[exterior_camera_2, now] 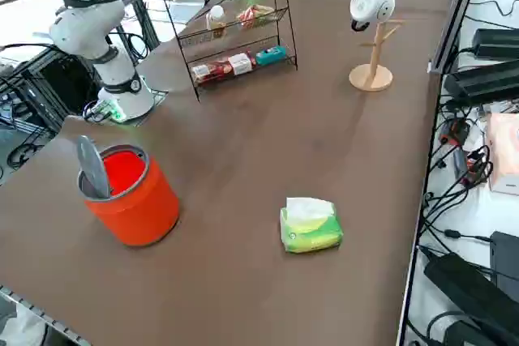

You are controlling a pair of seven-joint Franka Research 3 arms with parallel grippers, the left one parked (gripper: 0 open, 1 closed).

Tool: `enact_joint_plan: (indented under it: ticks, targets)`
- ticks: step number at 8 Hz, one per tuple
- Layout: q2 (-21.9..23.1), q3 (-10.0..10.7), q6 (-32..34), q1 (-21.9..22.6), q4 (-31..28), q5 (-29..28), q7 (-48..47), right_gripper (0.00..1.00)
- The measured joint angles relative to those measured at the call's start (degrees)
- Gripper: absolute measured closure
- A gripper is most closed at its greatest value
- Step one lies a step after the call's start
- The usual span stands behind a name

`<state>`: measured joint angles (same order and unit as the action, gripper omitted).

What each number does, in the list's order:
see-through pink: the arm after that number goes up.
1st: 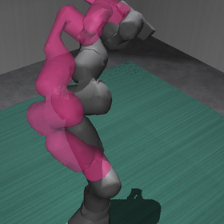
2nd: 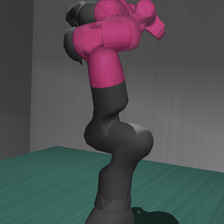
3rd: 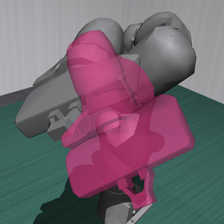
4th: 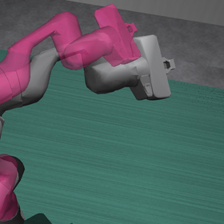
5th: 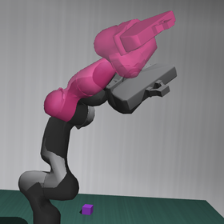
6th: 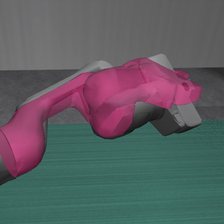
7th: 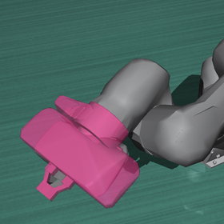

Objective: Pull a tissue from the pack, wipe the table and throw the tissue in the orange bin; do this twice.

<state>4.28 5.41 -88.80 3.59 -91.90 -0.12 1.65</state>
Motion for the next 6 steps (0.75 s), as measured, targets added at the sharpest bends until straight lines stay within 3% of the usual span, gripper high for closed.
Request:
enact_joint_plan:
  ticks: [6]
  targets:
    - [-0.3, 0.0, -0.3, 0.0, 0.1, 0.6, 0.0, 0.0]
